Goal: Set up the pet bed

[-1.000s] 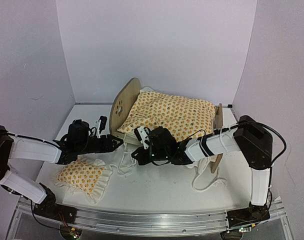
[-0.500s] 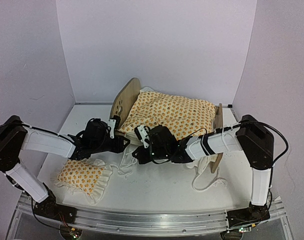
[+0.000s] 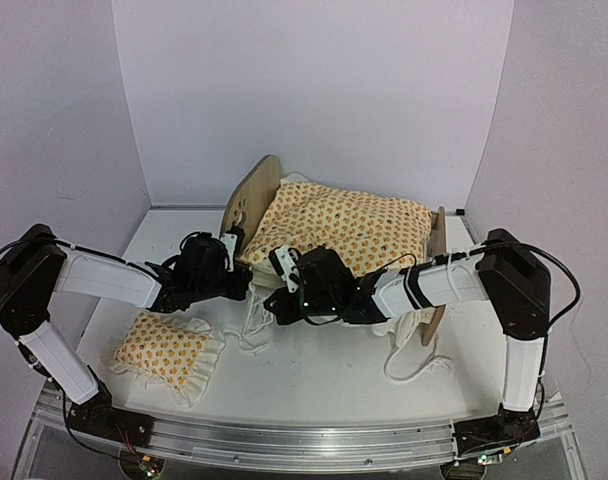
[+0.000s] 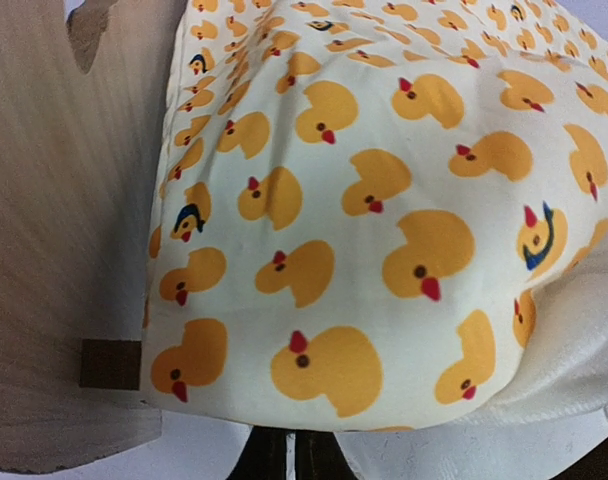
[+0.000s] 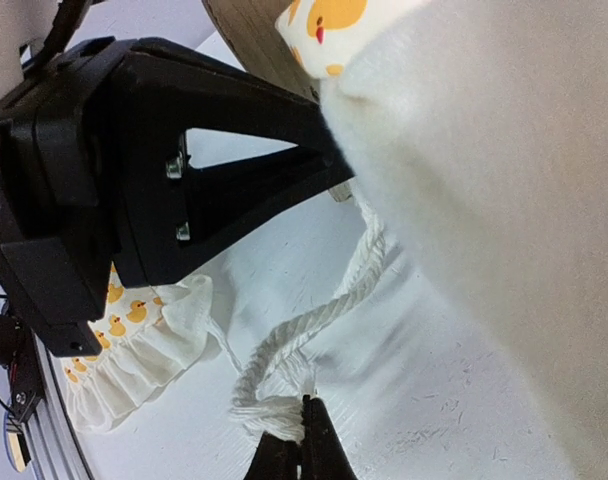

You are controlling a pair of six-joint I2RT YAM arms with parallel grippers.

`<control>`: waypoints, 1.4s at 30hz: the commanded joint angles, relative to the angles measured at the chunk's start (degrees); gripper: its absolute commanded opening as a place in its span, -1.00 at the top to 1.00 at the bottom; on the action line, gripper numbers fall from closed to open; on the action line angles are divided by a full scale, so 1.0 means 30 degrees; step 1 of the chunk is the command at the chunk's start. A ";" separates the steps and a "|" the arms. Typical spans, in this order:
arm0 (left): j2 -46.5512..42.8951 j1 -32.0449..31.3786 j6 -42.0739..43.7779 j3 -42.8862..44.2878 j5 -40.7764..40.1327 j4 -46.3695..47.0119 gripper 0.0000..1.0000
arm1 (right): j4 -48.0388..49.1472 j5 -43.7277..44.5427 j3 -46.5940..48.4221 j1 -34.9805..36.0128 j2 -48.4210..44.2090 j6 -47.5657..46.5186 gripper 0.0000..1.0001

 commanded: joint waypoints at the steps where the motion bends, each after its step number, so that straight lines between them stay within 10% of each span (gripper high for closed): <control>1: -0.1086 0.0031 0.0384 0.0709 0.0229 0.0214 1.00 | 0.0742 0.1301 0.1906 -0.0083 -0.0653 -0.0349 1.00; 20: -0.3855 0.1742 -0.1536 -0.1411 0.5577 0.0075 1.00 | 0.2809 0.3966 0.4580 -0.0440 0.3003 -0.0124 1.00; 35: -0.3583 0.2092 -0.2156 -0.1255 0.7810 0.0053 1.00 | 0.7846 -0.1480 0.5526 -0.1584 0.5708 -0.1188 1.00; 42: -0.4570 0.2831 -0.2182 -0.1806 0.8433 -0.0540 0.40 | 0.9888 -0.4342 0.4821 -0.2650 0.5954 -0.1542 1.00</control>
